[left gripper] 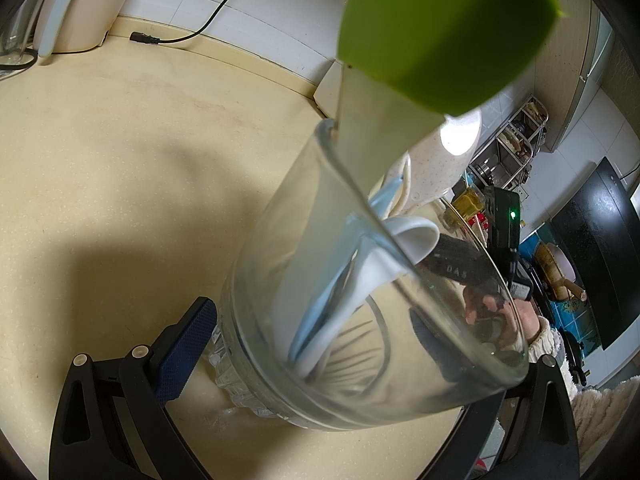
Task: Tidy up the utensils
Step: 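Move the open right gripper back over the red spoon beside the white spork, then close the right gripper on the red spoon head, then lift the red spoon with the right gripper and carry toward the glass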
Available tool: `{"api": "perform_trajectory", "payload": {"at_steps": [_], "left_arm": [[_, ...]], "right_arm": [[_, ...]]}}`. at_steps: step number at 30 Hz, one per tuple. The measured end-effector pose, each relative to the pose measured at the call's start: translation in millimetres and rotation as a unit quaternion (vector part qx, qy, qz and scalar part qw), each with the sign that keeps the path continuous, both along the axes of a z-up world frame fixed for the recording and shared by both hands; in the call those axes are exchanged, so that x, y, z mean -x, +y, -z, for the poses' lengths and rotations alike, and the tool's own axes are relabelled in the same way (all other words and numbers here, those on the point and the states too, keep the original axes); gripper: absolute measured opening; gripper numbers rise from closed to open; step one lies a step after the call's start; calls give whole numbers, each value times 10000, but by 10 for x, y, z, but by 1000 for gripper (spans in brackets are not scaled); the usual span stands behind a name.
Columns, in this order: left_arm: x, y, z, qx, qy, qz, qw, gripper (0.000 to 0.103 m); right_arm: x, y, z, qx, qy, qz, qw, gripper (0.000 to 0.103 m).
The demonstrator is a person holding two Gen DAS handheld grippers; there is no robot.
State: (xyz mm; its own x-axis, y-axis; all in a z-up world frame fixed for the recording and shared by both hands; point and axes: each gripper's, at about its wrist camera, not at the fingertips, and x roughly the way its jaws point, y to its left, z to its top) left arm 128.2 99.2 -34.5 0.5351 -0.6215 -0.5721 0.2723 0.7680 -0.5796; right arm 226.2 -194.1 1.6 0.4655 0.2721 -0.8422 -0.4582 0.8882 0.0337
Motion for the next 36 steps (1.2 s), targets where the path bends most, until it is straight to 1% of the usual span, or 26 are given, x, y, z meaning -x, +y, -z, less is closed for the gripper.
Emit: {"api": "perform_trajectory", "payload": {"at_steps": [1,3,9,13,17,20,25,26,27,28,30,32,34,36], "left_arm": [[0,1,0,0,0,0,10000,100],[0,2,0,0,0,0,10000,100],[-1,2,1,0,-1,1,10000,100],[0,2,2,0,-1,0,10000,100],[0,3,3,0,-2,0,10000,100],[1,1,4,0,-2,0,10000,100],[0,1,5,-1,-2,0,10000,100],[0,1,5,-1,-2,0,10000,100],[0,-1,6,-1,-3,0,10000,100],[0,0,5,-1,-3,0,10000,100],[-1,0,5,-2,-2,0,10000,100],[-1,0,5,-1,-2,0,10000,100],[0,-1,5,-2,-2,0,10000,100],[-1,0,5,-1,-2,0,10000,100]], "right_arm": [[30,50,1,190,-78,-113,9997,32],[69,91,-10,342,-184,-292,9988,31],[72,123,-35,515,-230,-717,9958,32],[42,109,-40,431,-186,-810,9956,32],[25,7,-40,51,39,-927,9957,32],[38,-25,-40,28,13,-1031,9947,32],[27,-10,-42,68,62,-1055,9944,32],[31,-12,-47,77,59,-1042,9945,30],[32,-5,-51,94,60,-1026,9947,27],[33,4,-53,113,67,-992,9950,26],[39,26,-65,44,103,-915,9957,21],[58,36,-100,-123,118,-868,9961,19],[80,62,-138,-185,51,-837,9963,19],[115,80,-203,-348,-22,-835,9959,18]]}}
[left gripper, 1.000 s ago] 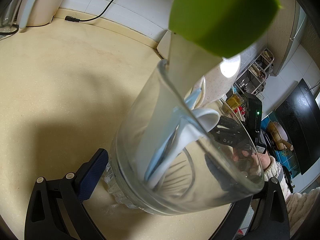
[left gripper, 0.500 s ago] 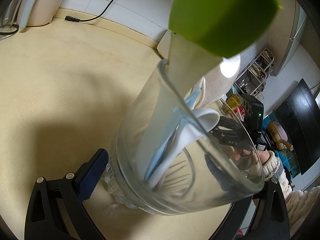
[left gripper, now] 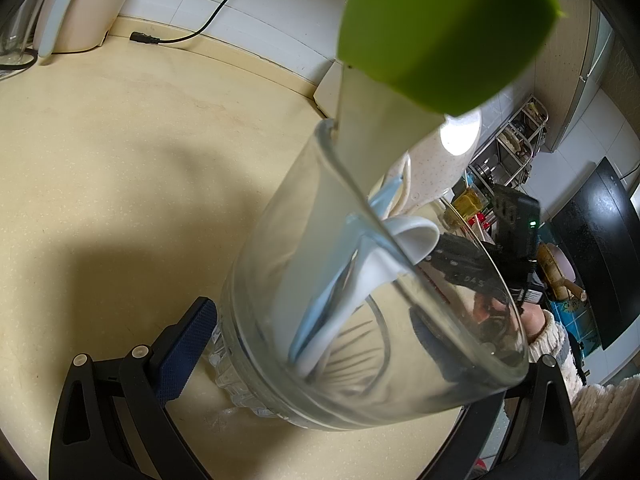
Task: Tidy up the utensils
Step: 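Lift the red spoon with the right gripper and carry toward the glass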
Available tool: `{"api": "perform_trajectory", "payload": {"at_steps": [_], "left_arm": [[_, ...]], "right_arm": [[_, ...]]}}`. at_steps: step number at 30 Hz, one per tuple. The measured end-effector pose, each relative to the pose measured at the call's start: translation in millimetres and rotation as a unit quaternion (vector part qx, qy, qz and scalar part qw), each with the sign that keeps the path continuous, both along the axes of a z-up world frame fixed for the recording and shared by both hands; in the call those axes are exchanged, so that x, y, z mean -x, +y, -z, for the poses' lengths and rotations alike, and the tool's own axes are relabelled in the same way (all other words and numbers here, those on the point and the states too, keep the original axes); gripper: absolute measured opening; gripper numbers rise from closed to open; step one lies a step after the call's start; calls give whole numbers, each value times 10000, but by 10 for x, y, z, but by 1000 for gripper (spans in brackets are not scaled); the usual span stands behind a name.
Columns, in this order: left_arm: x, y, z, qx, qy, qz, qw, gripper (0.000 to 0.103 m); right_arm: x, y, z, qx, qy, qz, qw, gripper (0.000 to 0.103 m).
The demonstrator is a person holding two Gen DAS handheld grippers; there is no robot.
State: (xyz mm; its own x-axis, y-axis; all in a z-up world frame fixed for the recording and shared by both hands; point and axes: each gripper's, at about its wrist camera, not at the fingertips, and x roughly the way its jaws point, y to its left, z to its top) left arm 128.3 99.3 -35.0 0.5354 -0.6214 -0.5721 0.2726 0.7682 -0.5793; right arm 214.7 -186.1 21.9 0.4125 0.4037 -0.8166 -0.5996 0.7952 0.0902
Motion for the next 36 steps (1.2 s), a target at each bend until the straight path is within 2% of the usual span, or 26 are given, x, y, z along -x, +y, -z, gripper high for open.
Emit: {"api": "perform_trajectory", "payload": {"at_steps": [9,16,20,23,26,30,32,33,36], "left_arm": [[0,1,0,0,1,0,10000,100],[0,0,1,1,1,0,10000,100],[1,-3,1,1,1,1,10000,100],[2,-4,2,1,1,0,10000,100],[2,-3,1,1,1,0,10000,100],[0,0,-1,1,1,0,10000,100],[-1,1,-2,1,1,0,10000,100],[-1,1,-3,1,2,1,10000,100],[0,0,-3,1,1,0,10000,100]], "right_arm": [[32,-64,-157,-752,82,175,9970,16],[-20,99,62,-315,433,52,9986,13],[17,134,60,-203,388,-75,9990,14],[81,174,43,-54,303,-228,9993,24],[138,221,60,126,251,-381,9989,27],[206,303,90,489,-18,-570,9972,28],[204,322,91,501,-7,-592,9970,27],[202,328,92,471,0,-613,9970,22],[224,350,103,478,-66,-606,9970,21]]}}
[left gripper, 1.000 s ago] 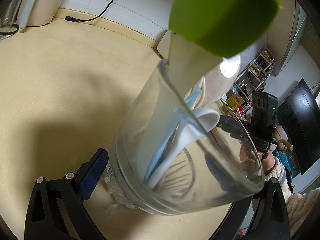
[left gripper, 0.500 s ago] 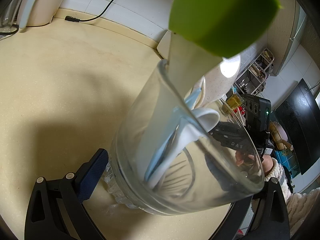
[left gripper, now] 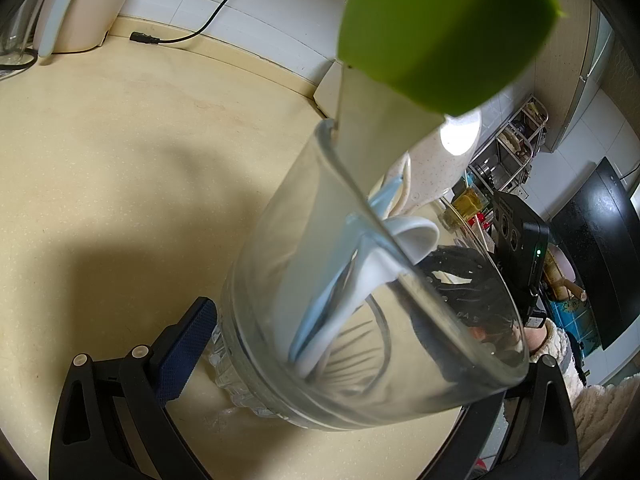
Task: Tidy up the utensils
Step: 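Lift the red spoon with the right gripper and carry toward the glass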
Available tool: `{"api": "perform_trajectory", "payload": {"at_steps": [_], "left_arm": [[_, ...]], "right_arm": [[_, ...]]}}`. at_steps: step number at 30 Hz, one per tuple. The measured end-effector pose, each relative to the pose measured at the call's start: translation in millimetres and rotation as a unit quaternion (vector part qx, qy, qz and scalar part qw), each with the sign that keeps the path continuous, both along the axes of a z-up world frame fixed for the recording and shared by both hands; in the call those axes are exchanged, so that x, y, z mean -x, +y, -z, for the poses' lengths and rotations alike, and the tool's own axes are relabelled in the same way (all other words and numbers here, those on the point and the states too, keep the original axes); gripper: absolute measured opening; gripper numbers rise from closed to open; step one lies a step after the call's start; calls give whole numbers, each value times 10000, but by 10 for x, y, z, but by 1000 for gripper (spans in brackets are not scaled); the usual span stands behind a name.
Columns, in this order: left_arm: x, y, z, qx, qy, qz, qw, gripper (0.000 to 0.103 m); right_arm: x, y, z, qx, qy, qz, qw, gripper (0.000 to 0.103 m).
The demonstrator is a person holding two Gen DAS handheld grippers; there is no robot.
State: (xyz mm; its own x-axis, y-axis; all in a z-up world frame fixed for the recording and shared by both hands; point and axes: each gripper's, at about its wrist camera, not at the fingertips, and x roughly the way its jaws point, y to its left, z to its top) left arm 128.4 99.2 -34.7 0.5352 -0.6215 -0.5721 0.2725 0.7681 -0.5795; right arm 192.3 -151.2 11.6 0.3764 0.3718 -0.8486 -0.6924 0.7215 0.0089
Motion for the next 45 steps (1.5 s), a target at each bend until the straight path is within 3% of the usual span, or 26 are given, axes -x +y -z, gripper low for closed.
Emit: {"api": "perform_trajectory", "payload": {"at_steps": [4,11,13,15,19,26,33,41,45], "left_arm": [[0,1,-1,0,0,0,10000,100],[0,2,-1,0,1,0,10000,100],[0,1,-1,0,1,0,10000,100],[0,2,-1,0,1,1,10000,100],[0,0,0,0,1,1,10000,100],[-1,1,-3,0,1,1,10000,100],[-2,1,-3,0,1,1,10000,100],[-3,2,-3,0,1,2,10000,100],[-4,4,-6,0,2,2,10000,100]], "right_arm": [[42,7,-34,-52,-101,86,9999,18],[130,-188,-364,-1008,-382,515,9928,16],[177,-227,-440,-1163,-508,591,9901,15],[226,-254,-515,-1323,-633,672,9869,9],[284,-280,-608,-1529,-711,748,9828,9],[165,-206,-449,-1178,-314,627,9906,9],[159,139,-191,-748,97,65,9971,24],[101,514,4,203,-179,-330,9991,31],[39,580,43,261,-127,-428,9987,32]]}}
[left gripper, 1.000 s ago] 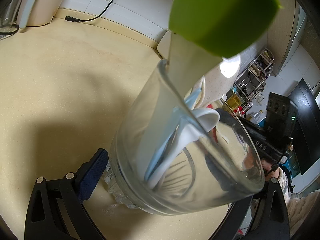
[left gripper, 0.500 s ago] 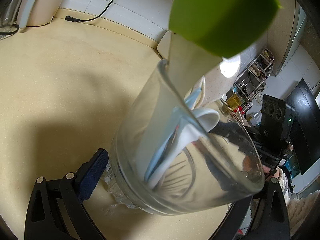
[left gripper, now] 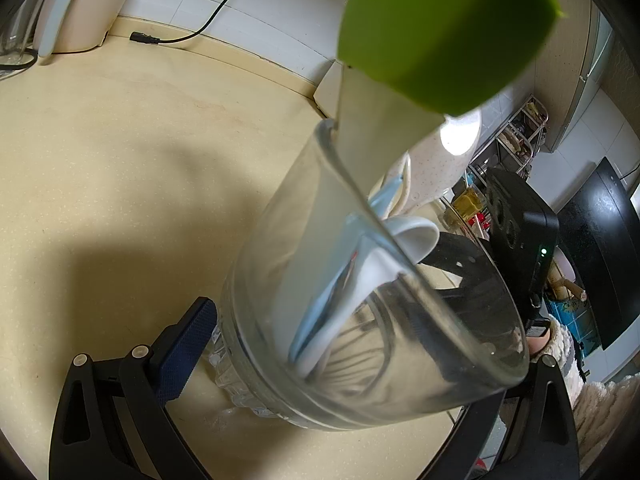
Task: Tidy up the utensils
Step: 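Lift the red spoon with the right gripper and carry toward the glass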
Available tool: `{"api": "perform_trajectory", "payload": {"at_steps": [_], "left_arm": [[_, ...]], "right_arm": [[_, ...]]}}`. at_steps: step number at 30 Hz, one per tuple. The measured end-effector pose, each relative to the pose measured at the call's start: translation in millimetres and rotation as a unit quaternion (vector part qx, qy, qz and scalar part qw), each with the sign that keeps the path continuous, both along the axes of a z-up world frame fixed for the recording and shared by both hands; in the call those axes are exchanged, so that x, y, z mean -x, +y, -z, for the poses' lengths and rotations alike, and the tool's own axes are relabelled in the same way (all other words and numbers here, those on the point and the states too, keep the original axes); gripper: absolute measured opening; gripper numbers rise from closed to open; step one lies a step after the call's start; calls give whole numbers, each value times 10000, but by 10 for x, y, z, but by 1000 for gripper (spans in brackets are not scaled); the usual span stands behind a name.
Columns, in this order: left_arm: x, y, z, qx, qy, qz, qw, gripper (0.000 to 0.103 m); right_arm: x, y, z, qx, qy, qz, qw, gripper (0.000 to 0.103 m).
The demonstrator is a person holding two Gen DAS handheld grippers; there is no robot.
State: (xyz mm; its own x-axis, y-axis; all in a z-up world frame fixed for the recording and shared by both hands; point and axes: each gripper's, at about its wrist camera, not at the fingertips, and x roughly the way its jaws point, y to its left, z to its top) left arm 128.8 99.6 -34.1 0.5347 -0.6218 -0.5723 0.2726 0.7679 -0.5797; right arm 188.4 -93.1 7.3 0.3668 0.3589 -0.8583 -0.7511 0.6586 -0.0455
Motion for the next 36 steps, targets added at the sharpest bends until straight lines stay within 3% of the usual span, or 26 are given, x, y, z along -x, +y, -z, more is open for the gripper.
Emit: {"api": "perform_trajectory", "payload": {"at_steps": [9,10,12,17,21,24,30,36], "left_arm": [[-3,6,-6,0,1,2,10000,100],[-3,6,-6,0,1,1,10000,100],[-3,9,-8,0,2,2,10000,100],[-5,11,-10,0,2,1,10000,100],[-5,11,-10,0,2,1,10000,100],[-5,11,-10,1,2,1,10000,100],[-4,9,-10,0,2,1,10000,100],[-3,8,-9,0,2,1,10000,100]], "right_arm": [[-56,159,26,-130,43,-105,9999,32],[-60,161,25,-150,62,-81,9998,30],[-76,158,35,-179,61,-15,9998,18],[-83,140,28,-291,64,69,9995,15],[8,146,18,-261,224,-84,9994,16],[54,176,-14,-174,142,-158,9996,24],[21,176,-75,-42,2,-170,9998,30],[-91,218,-7,-125,378,-322,9987,32]]}}
